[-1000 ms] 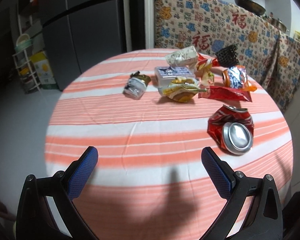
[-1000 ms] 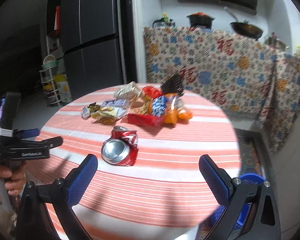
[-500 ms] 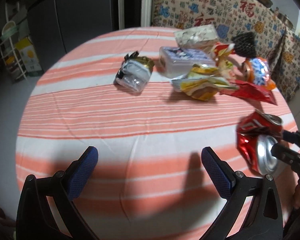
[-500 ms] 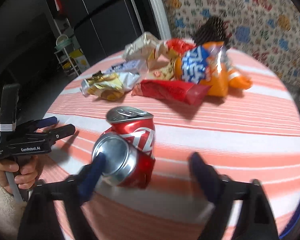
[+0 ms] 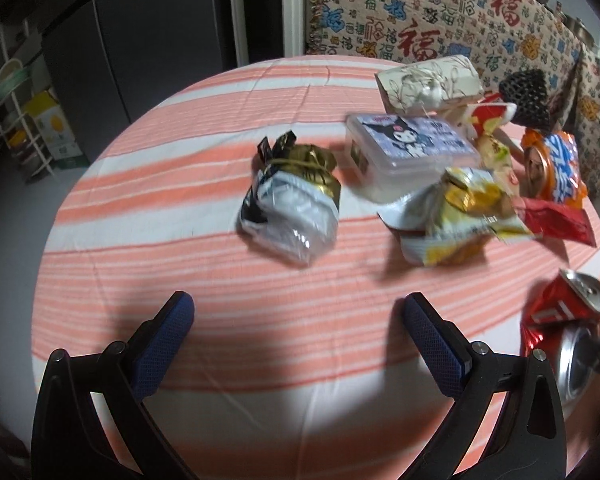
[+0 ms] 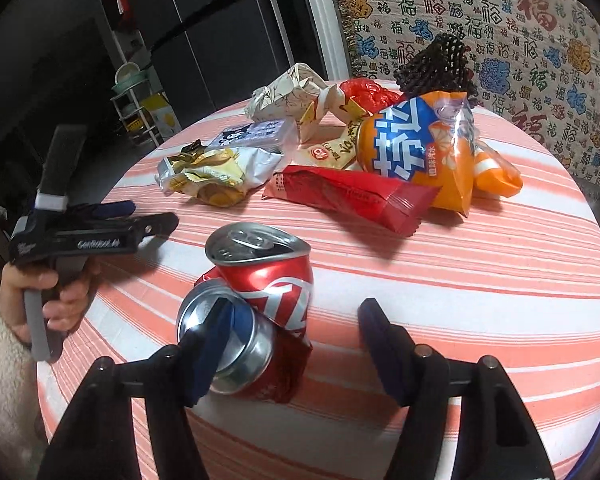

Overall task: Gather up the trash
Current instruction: 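Grasp the crushed red can with the right gripper while the left approaches the gold wrapper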

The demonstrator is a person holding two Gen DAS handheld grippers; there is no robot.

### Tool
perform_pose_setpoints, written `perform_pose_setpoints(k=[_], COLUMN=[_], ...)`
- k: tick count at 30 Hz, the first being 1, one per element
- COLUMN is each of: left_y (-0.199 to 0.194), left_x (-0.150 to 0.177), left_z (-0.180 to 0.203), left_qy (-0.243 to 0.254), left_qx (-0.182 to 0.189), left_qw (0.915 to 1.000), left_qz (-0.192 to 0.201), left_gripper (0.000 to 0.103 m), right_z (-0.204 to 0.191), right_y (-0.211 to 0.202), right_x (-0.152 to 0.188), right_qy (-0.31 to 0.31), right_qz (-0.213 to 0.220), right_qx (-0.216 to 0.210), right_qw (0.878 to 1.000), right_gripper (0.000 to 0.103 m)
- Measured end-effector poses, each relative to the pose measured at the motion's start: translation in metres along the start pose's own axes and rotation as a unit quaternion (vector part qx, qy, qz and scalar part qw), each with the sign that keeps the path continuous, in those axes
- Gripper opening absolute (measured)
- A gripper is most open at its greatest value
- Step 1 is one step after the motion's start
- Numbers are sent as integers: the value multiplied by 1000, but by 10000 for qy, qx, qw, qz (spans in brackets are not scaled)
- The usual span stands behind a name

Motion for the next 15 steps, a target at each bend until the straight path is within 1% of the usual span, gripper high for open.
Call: perform_pose_setpoints(k=[6,8,9,10,13,15], left_y=[5,6,6,6,7,9], left_x=[-6,-7,-8,-10,-17,-21], left_z=[0,-1,0,0,-5,-8], left_qy=[-8,-1,28,70,-15,-73], left_qx=[-12,3,26,37,136,133], left_qw=[10000,10000,10000,9999,9998,9997], left_qz=[3,6,22,61,122,173], left_gripper=[103,103,102,102,102,102], right_z=[-2,-4,-6,-7,-15,-19], right_y=[4,6,7,7,8,8], right_x=[-4,-7,-8,-9,-9,-9], right_qy=[-111,-142,-144,-146,-307,-377], right_qz=[-18,-20,-20,-19,-31,-30], right_qx=[9,-61,-130,-211,-274,-276], right_qw=[9999,9999,9998,9997,9991,9989], right_gripper=[66,61,53,49,48,49])
Point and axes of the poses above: each gripper's, at about its wrist camera, not at the fingertips, and y roughly the way its jaws point, z to its right, x to its underside, the point moved 6 cm from there along y, roughly the way its jaws point, and after that the axes turned 6 degrees about z, right-handed, at the moved point
